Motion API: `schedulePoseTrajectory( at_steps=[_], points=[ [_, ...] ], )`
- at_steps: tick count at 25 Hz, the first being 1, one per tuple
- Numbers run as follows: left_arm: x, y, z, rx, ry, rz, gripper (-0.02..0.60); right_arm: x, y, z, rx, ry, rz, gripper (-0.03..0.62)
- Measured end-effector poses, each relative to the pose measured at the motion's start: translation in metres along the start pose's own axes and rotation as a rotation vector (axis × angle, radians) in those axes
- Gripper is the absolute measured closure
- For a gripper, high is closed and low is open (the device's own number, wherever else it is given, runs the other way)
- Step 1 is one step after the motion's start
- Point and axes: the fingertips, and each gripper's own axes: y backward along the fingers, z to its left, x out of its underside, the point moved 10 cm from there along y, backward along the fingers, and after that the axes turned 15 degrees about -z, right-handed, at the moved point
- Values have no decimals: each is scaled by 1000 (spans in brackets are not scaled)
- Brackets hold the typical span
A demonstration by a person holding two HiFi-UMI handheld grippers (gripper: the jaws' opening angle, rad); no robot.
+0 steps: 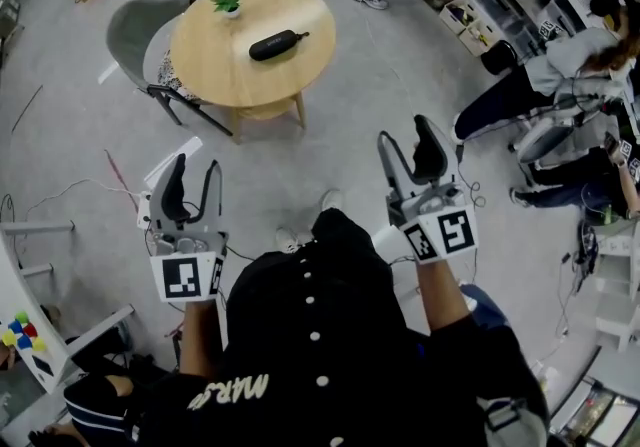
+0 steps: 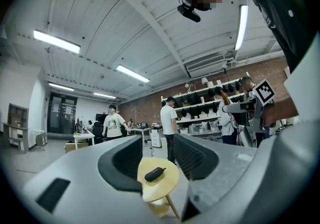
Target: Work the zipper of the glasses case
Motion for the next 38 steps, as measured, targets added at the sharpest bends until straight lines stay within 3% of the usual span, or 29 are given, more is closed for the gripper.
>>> schedulePoseTrajectory(
  at_steps=[8,12,16,18,22,25,38],
  points=[
    [13,-16,1,52,-27,4,400,17,-11,-13,8,-17,7,350],
    [18,-33,1,58,-51,-4,400,28,-25,-29,3,-32,9,352],
    [23,-58,0,34,-21,-20,400,39,-47,-48,-7,-40,6,353],
    [30,-71,3,51,-51,-13,400,45,-60,-59,-14,-45,7,353],
    [42,-105,11,29,-81,16,400,58,-89,-85,-25,-52,12,353],
    [48,-140,15,8,-60,3,400,65,-113,-107,-28,-55,13,355],
    [70,-261,9,31,-111,19,400,91,-194,-203,-60,-89,19,358]
  ],
)
